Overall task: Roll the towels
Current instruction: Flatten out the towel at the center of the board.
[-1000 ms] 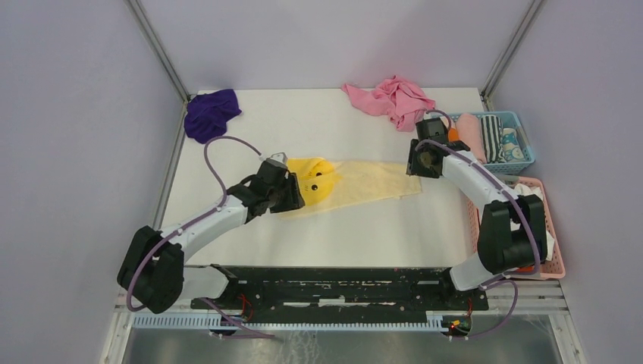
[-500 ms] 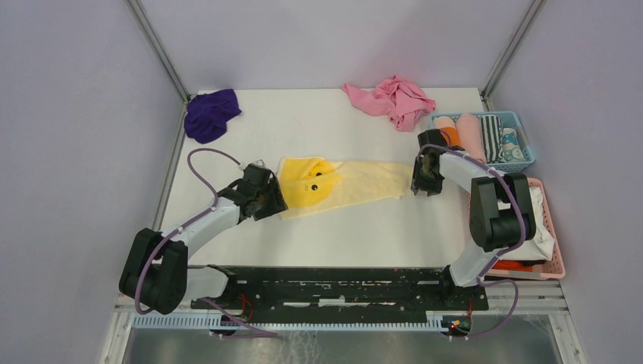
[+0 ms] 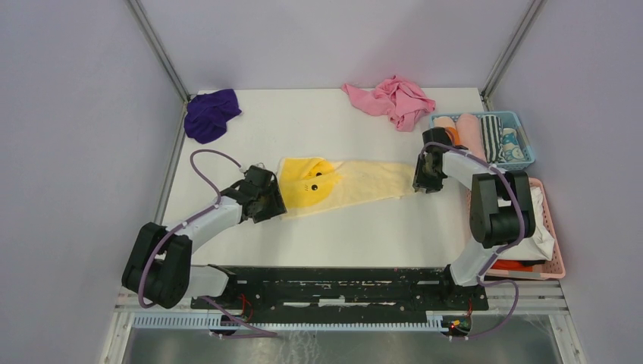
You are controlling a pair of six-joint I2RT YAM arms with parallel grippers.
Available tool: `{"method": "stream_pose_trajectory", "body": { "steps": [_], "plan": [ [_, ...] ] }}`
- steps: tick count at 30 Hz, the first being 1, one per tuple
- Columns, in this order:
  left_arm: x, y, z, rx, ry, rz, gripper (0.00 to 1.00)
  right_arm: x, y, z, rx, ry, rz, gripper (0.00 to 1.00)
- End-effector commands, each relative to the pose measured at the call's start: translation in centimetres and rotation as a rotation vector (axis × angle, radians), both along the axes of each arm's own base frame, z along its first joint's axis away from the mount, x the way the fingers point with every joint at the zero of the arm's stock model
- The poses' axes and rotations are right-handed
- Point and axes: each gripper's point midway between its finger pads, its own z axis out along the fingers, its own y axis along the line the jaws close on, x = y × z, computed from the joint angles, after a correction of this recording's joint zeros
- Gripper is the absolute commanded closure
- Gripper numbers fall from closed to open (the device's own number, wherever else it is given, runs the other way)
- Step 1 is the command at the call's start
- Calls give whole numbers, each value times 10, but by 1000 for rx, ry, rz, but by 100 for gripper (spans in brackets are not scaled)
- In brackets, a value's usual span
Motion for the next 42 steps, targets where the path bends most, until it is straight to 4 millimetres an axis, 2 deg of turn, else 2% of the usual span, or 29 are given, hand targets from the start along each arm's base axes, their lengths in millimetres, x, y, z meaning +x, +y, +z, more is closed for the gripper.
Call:
{"method": "stream_pose_trajectory", "body": {
  "steps": [1,6,10,12,16,21,27,30,34,36,38,42],
  "plan": [
    [10,-1,2,-10,-24,36,36,11,4,-6,24,4,1,57],
    [10,1,-1,4,-15,41,37,-10,7,-23,43,73,2,68],
    [12,1,-4,13,-3,43,39,-20,10,-29,65,94,10,86],
    [12,1,-5,17,2,41,42,-22,13,-29,74,89,12,92],
    [11,-2,-7,10,15,41,48,-23,15,-27,69,80,24,93],
    [5,-9,-10,56,34,22,50,-23,20,-27,63,73,39,94],
    [-5,-1,-30,160,85,33,58,-24,22,-21,46,55,53,94],
    [-9,-6,-39,198,102,16,61,-23,25,-17,42,42,62,95],
    [-14,-11,-50,214,133,-3,76,-20,29,-6,46,18,73,95],
    [-14,-14,-46,197,126,-4,87,-19,30,3,48,-1,77,96],
    [-10,-13,-32,187,83,15,96,-16,31,18,50,-30,84,98],
    [8,-5,43,164,-101,64,97,-15,28,63,38,-110,99,99]
  ]
}}
